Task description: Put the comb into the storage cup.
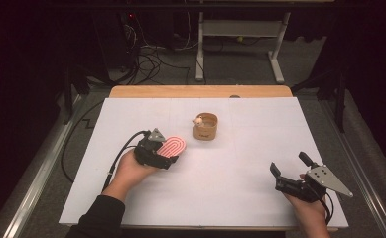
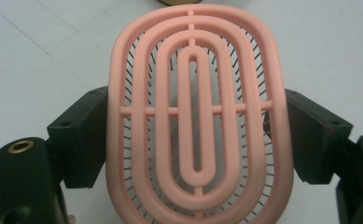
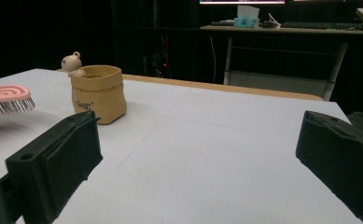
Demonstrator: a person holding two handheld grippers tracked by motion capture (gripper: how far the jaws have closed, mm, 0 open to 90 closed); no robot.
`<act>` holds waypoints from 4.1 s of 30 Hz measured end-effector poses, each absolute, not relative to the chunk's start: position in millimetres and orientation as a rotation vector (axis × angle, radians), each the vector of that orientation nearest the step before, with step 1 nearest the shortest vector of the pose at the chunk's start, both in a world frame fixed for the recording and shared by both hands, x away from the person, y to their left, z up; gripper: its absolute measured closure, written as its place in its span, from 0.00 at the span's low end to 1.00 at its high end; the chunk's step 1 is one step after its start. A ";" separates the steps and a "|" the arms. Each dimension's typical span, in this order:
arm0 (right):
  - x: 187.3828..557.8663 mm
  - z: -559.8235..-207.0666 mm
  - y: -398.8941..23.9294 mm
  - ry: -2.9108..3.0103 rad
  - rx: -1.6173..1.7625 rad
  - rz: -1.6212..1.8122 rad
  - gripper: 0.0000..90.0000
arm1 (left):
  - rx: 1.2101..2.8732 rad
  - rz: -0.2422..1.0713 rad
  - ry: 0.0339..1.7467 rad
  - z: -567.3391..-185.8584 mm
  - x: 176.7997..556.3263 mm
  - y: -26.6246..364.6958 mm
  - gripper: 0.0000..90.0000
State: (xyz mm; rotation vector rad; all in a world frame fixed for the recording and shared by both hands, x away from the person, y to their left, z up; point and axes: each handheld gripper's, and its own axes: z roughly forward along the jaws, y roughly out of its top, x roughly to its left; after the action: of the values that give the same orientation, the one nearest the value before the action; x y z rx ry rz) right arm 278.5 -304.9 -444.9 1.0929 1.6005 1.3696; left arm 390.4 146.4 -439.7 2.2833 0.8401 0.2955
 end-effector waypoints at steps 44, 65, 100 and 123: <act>278.3 -445.7 -302.2 1.609 1.090 1.371 0.00 | 1.967 0.340 0.849 -430.4 361.9 170.7 0.20; 277.6 -446.2 -299.2 1.619 1.085 1.369 0.00 | 1.856 0.416 0.805 -421.4 344.8 161.9 0.20; 291.8 -414.3 -239.3 1.765 1.056 1.495 0.00 | 1.818 0.473 0.684 -407.3 326.9 126.0 0.20; 306.6 -403.8 -189.2 1.851 1.076 1.656 0.04 | 1.825 0.484 0.650 -407.9 322.2 103.2 0.20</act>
State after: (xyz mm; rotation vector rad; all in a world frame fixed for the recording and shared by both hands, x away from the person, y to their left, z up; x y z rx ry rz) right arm 306.6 -189.2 -403.8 1.0759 1.8509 1.6562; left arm 322.2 103.2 -407.9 1.8254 0.6497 0.4839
